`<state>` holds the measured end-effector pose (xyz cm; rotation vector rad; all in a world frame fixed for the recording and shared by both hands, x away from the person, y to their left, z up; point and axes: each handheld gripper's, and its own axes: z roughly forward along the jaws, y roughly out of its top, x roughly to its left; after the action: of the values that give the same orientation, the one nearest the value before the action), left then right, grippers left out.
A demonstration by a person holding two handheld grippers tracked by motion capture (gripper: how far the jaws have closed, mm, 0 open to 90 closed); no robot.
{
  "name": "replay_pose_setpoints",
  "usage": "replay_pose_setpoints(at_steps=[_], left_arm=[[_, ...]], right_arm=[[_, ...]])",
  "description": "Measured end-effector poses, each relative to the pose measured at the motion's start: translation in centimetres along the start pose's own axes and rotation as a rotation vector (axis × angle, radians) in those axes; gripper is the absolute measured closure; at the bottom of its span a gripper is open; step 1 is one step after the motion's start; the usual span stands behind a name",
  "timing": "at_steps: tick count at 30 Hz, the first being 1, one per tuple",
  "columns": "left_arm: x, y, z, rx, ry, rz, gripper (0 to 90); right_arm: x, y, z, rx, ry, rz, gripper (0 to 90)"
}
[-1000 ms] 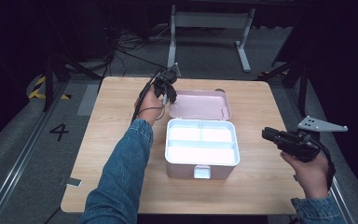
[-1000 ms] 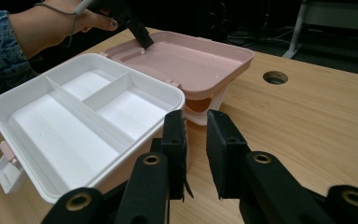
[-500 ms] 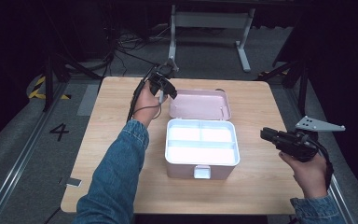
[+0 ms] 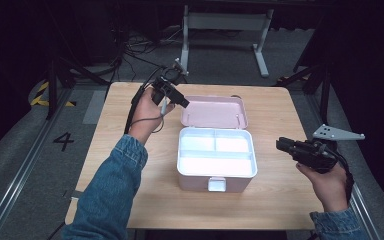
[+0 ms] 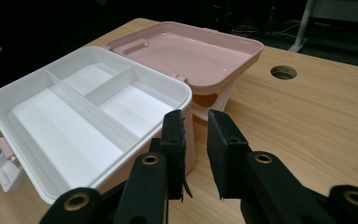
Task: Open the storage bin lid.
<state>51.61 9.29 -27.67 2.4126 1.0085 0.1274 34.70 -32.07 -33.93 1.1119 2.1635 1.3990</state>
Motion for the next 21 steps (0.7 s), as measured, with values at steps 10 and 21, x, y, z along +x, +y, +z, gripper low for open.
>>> replay_pose_setpoints(at_steps=[10,21], left_arm=[[-2.5,-3.1,-3.7,-0.043,-0.008,0.065,54.6],[-3.4,-8.2,-6.6,-0.079,-0.005,0.051,53.1]], right_arm=[[-0.4,-0.1,0.2,0.006,0.007,0.006,74.4],[-0.7,0.7,1.2,0.005,0.043,-0.012,63.2]])
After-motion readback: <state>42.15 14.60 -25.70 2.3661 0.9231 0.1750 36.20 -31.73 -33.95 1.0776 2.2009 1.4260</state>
